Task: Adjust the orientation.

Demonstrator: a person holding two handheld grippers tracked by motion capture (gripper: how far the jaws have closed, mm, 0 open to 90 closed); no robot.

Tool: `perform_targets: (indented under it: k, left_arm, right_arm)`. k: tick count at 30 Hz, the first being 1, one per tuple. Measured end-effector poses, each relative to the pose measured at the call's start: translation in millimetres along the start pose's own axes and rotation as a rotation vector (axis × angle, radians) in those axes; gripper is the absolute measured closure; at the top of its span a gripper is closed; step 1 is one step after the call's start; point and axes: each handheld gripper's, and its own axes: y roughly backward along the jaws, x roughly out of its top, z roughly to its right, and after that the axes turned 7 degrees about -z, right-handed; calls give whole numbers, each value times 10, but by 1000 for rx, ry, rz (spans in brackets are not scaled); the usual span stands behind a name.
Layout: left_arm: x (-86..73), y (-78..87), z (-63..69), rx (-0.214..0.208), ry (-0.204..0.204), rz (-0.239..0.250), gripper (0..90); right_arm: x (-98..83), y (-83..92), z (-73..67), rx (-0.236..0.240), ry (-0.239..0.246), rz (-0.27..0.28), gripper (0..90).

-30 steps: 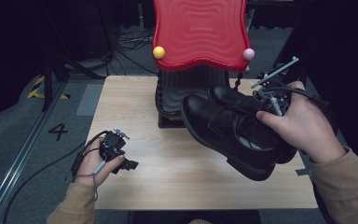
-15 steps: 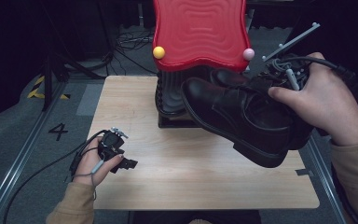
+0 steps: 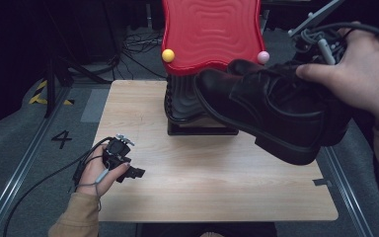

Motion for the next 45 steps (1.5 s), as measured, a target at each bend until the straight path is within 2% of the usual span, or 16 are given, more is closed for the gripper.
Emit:
perform_targets:
  k: [3, 8, 11, 12, 16, 19, 20, 23, 26, 32, 36, 42, 45]
  left_arm:
    - [-5, -1, -13, -1, 2, 2, 276]
    - [-11, -15, -45, -4, 12, 3, 276]
    - [-2, -12, -50, 6, 16, 11, 277]
    - [-2, -12, -50, 6, 16, 11, 277]
    - [-15, 0, -52, -6, 16, 23, 277]
    - [-33, 7, -74, -12, 21, 29, 277]
    - [-33, 7, -74, -12, 21, 29, 277]
    - [-35, 16, -90, -19, 23, 36, 277]
    - [-31, 18, -99, -19, 21, 38, 277]
    - [-19, -15, -113, -25, 16, 28, 273]
    - [-44, 5, -125, -32, 16, 32, 273]
    - [-65, -1, -164, -43, 25, 40, 273]
    - [-64, -36, -185, -50, 23, 26, 272]
  right_arm:
    - [40, 88, 2, -7, -12, 12, 816]
    - [217, 274, 22, -20, -26, 46, 816]
    - [386, 357, 32, -44, -39, 69, 816]
    - [386, 357, 32, -44, -39, 69, 816]
    - [608, 456, 55, -51, -67, 104, 816]
    - [769, 517, 37, -62, -76, 123, 816]
    - [769, 517, 37, -62, -76, 123, 816]
    - [964, 565, 12, -78, -87, 152, 815]
    - [1043, 583, 2, -84, -88, 168, 816]
    - [1358, 579, -13, -120, -121, 221, 816]
    - [1541, 542, 16, -129, -156, 246, 816]
    - [1728, 481, 59, -154, -175, 284, 816]
    - [1833, 447, 78, -162, -196, 300, 816]
